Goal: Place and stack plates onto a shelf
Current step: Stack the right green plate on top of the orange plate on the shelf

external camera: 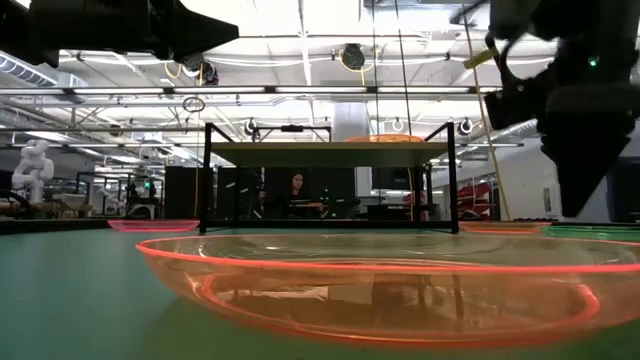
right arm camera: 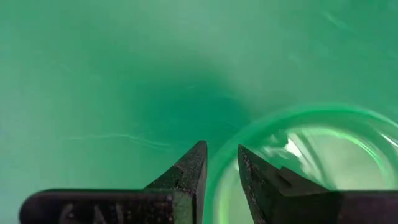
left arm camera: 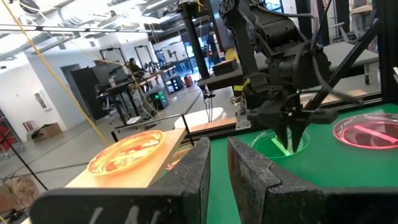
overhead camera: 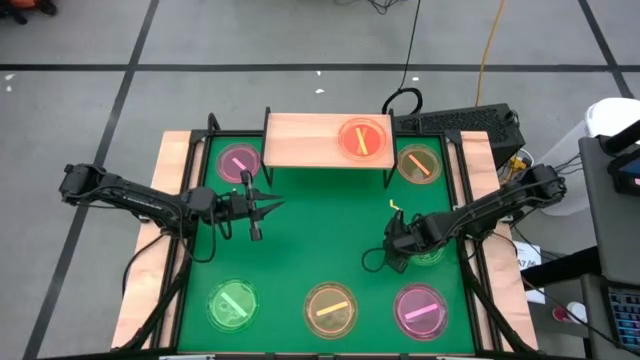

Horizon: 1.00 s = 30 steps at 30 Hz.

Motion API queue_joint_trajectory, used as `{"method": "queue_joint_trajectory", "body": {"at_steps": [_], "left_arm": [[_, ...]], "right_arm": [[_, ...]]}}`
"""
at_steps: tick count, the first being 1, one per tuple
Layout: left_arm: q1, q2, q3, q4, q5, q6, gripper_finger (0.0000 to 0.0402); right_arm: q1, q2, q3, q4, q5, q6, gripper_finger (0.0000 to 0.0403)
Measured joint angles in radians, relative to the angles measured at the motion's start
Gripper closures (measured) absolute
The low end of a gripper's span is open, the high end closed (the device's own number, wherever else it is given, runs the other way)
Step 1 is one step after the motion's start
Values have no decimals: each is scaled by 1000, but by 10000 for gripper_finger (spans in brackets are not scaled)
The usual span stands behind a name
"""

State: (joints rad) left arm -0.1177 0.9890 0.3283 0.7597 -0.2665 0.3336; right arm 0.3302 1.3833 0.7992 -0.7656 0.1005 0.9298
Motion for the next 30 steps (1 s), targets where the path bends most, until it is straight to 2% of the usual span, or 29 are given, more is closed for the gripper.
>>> {"method": "queue_joint_trajectory", "body": {"at_steps": [4,8,12,18,22,27,30], "left_arm": [[0,0,0,0,0,0,339],[0,0,0,-1,0,-4,339],[0,0,0,-1,0,-14,339],[0,0,0,-1,0,-14,339],[0,0,0,0,-1,7,339],[1,0,0,1,-1,9,339],[1,0,0,1,-3,11,339]], "right_arm": [[-1,-20,-1,122,-74,-76,330],[-2,-22,-1,177,-77,-96,330],[-14,-22,-1,88,-105,-107,320],[-42,-37,4,-88,-130,-110,267],[-76,-53,96,-221,-52,-172,245],[-79,-35,355,-454,125,-257,252],[-72,1,509,-579,196,-270,258]]}}
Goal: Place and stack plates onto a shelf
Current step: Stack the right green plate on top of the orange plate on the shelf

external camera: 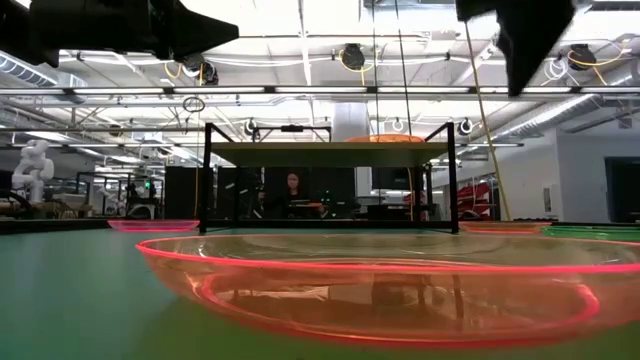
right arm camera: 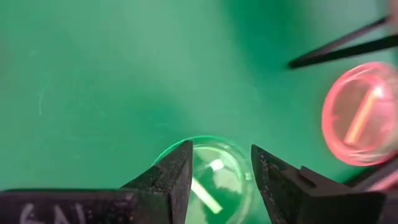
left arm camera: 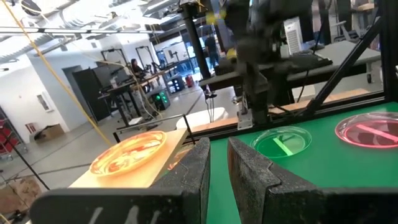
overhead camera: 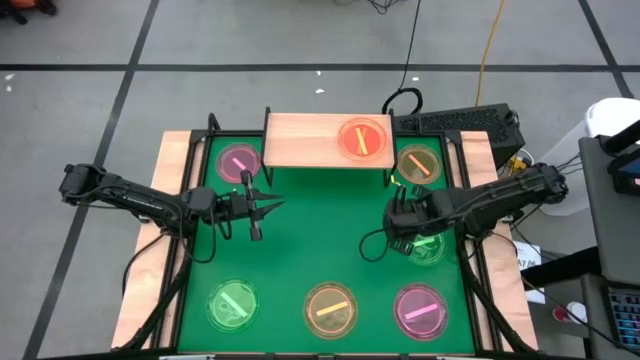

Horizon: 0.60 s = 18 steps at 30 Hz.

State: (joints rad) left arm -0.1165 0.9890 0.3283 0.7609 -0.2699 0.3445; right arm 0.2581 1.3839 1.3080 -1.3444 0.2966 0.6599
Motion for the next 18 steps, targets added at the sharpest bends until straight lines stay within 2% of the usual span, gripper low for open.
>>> {"method": "queue_joint_trajectory", "body": {"at_steps": [3,6,12,18], "left_arm": [[0,0,0,-1,0,0,339],[0,0,0,-2,0,-6,339],[0,0,0,-20,0,-7,339],[0,0,0,-36,0,-4,339]], "right_arm": [[22,43,68,-47,43,4,260],[50,93,44,-42,20,13,261],[112,152,-130,91,-104,34,254],[145,150,-318,295,-193,170,202]]}}
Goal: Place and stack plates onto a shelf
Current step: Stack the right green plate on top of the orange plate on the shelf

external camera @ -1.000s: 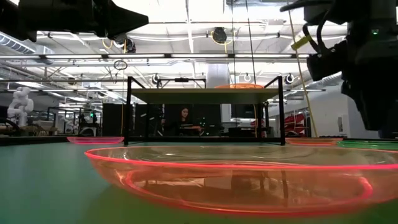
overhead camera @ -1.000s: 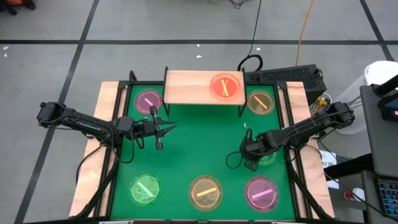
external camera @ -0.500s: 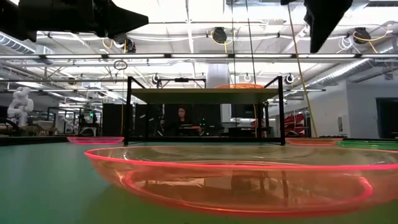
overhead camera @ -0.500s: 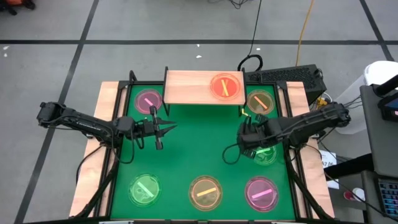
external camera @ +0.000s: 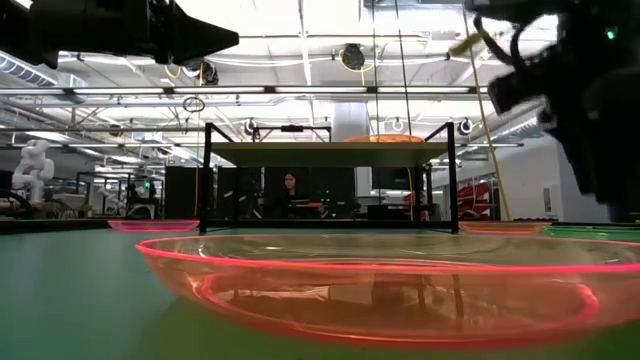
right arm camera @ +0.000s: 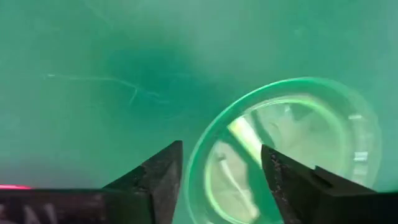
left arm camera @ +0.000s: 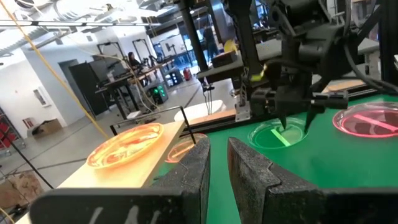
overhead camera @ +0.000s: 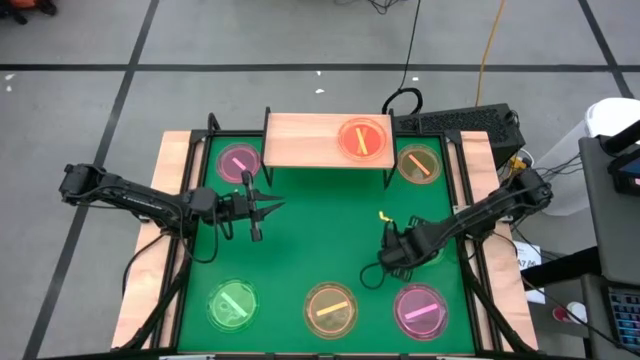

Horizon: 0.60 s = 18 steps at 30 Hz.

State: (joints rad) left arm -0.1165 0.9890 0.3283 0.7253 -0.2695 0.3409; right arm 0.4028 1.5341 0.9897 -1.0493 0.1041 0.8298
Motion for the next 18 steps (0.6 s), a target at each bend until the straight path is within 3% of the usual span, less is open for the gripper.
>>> {"method": "queue_joint_trajectory", "body": {"at_steps": [8,14,18], "left_arm": [[0,0,0,-1,0,1,339],[0,0,0,-1,-1,4,339],[0,0,0,-1,-1,4,339]], "right_arm": [[6,-3,-106,111,-7,75,151],[5,-3,-161,117,-1,94,159],[5,-5,-172,126,-5,94,191]]}}
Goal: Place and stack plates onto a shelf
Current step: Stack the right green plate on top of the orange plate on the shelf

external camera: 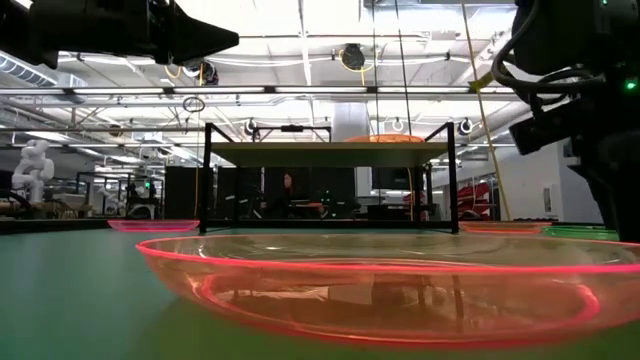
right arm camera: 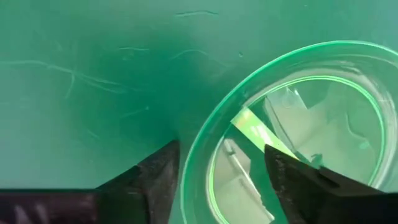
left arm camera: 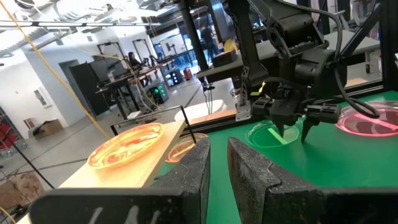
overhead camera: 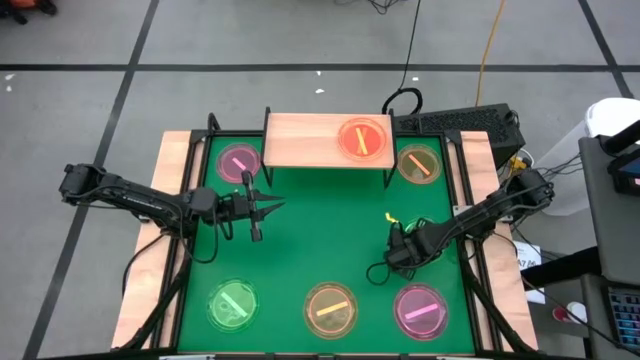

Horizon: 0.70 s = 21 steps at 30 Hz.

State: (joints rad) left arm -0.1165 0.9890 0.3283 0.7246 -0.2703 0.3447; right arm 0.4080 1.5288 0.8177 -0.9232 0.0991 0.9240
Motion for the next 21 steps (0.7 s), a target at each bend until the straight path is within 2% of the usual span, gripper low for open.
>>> {"method": "queue_joint_trajectory", "body": {"at_steps": [4,9,10,16,21], "left_arm": [[0,0,0,1,0,0,339],[0,0,0,6,0,0,339],[0,0,0,8,0,0,339],[0,0,0,9,0,0,339],[0,0,0,9,-1,0,339]], "right_arm": [[0,4,13,-13,-23,-22,259],[0,4,62,-35,-23,-46,378],[0,3,74,-46,-22,-55,390],[0,3,164,-110,9,-79,401],[0,3,150,-92,7,-73,397]]}}
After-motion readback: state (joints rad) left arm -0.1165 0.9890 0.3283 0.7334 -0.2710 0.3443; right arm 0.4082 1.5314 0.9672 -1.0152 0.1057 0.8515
